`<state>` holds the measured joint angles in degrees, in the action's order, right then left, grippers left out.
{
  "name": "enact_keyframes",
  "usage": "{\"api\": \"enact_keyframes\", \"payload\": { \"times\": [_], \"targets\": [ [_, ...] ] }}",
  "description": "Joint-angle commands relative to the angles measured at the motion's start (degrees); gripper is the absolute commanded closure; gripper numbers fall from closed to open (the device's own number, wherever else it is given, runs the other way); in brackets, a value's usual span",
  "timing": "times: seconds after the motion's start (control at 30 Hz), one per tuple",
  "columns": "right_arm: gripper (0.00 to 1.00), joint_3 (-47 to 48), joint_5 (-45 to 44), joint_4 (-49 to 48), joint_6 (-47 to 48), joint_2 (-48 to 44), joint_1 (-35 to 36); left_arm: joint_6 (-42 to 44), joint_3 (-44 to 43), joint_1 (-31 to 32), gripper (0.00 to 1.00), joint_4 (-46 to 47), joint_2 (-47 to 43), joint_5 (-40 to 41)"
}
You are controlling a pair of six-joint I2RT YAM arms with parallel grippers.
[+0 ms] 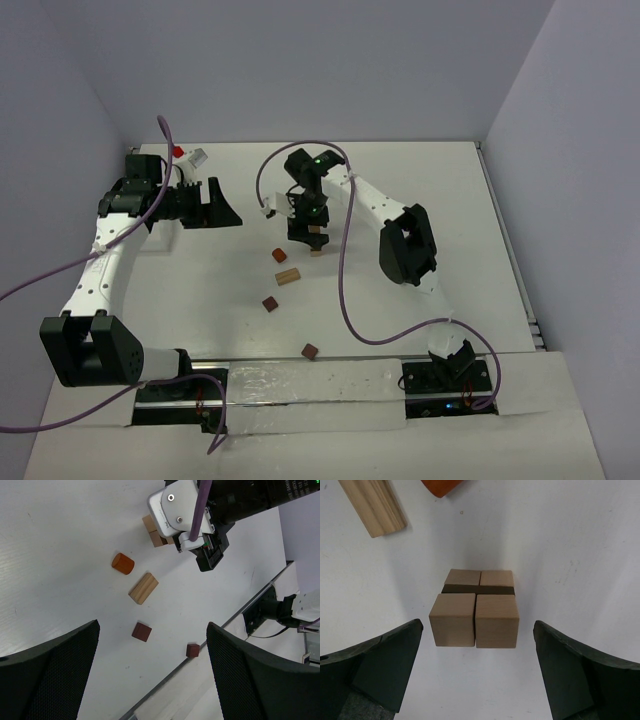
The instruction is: Build the wood block tower
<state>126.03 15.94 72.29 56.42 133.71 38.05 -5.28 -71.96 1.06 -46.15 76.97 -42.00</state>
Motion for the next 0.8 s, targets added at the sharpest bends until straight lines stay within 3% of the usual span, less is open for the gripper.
{"api": "enact_keyframes", "payload": {
  "times": [0.0, 0.53, 0.67, 0.77],
  "targets": [
    [0.00, 4.9, -0.2, 1.4, 0.4, -3.9, 0.9, 0.9, -0.6, -0.4, 0.07, 0.0, -1.5, -1.8],
    [0.00, 4.2, 2.5, 0.3, -2.5, -15.1, 2.4, 1.7, 0.8, -0.4, 0.07, 0.8, -3.2, -1.0],
    [0.00, -3.0, 5.3, -7.4, -8.8, -22.3, 1.8, 4.1, 2.5, -0.4, 0.13, 1.6, -4.1, -0.3],
    [0.00, -10.9, 8.3, -13.6, -13.6, -28.7, 0.6, 10.4, 2.3, 0.4, 0.21, 0.8, -3.2, 1.5]
  ]
}}
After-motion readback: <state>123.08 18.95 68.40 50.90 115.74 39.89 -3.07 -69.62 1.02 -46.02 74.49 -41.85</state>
